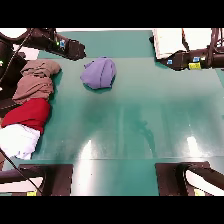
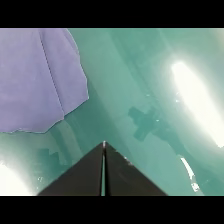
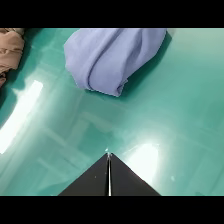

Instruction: Fold the shirts.

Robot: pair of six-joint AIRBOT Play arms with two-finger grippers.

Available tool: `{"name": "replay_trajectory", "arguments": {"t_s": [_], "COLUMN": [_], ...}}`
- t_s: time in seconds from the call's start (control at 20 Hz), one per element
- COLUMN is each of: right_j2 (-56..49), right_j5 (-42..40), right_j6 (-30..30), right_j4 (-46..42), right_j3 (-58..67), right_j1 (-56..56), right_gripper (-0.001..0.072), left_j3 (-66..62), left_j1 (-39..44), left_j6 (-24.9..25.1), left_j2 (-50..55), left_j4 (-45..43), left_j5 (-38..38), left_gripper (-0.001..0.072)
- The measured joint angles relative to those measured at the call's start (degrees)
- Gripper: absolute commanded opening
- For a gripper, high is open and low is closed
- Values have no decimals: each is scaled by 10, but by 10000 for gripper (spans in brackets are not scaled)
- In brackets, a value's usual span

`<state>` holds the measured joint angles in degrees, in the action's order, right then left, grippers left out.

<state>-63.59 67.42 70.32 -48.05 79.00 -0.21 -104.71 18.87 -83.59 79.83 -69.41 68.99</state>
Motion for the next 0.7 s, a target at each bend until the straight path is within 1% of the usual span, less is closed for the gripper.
{"name": "replay_trajectory", "arguments": {"t_s": [0.45,0.5,0.55,0.7], "right_j2": [-2,-2,-2,-2], "right_j5": [0,0,0,-7], "right_j6": [0,0,0,0], "right_j4": [1,1,1,3], "right_j3": [-1,-1,-1,-1], "right_j1": [0,0,0,2], "right_gripper": [18,19,18,18], "left_j3": [1,1,1,5], "left_j1": [0,0,0,0], "left_j6": [0,0,1,3], "left_j2": [0,0,2,21], "left_j4": [3,3,1,-17], "left_j5": [-8,-17,-28,-70], "left_gripper": [30,302,610,609]}}
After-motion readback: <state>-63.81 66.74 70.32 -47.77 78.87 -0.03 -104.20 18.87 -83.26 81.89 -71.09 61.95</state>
